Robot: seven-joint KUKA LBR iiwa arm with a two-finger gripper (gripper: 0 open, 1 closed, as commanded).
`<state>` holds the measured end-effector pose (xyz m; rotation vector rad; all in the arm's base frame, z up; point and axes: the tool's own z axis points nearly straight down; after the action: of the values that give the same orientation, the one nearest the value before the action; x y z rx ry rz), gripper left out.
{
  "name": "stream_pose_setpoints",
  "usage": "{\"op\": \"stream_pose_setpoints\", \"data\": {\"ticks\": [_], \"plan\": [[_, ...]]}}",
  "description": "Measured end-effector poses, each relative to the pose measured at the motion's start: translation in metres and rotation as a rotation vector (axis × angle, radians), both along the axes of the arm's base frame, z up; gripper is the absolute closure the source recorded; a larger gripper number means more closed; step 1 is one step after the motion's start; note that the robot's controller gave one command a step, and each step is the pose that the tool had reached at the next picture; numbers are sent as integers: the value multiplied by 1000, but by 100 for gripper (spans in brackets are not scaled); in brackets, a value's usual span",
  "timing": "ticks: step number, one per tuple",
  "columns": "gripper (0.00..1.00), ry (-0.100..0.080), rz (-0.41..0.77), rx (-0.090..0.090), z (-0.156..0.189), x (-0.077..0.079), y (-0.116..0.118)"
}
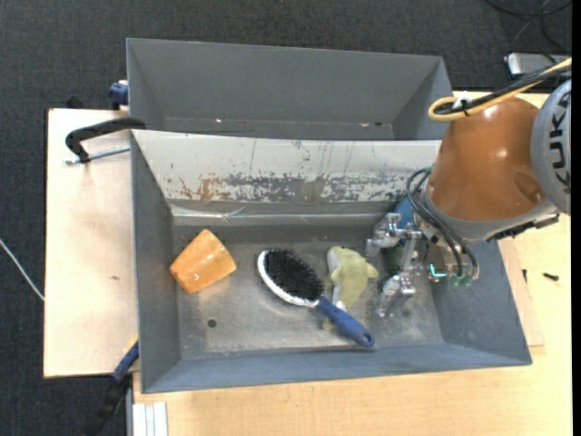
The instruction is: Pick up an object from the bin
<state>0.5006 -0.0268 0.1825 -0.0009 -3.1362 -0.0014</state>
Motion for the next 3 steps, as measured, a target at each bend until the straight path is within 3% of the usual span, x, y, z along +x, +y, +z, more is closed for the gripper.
{"op": "stream_pose_setpoints", "data": {"ticks": [1,2,3], "plan": [[0,2,-195,-2,-97,37,45],[100,-26,-200,-4,-91,43,41],[0,-28,-201,1,-95,42,44]]}}
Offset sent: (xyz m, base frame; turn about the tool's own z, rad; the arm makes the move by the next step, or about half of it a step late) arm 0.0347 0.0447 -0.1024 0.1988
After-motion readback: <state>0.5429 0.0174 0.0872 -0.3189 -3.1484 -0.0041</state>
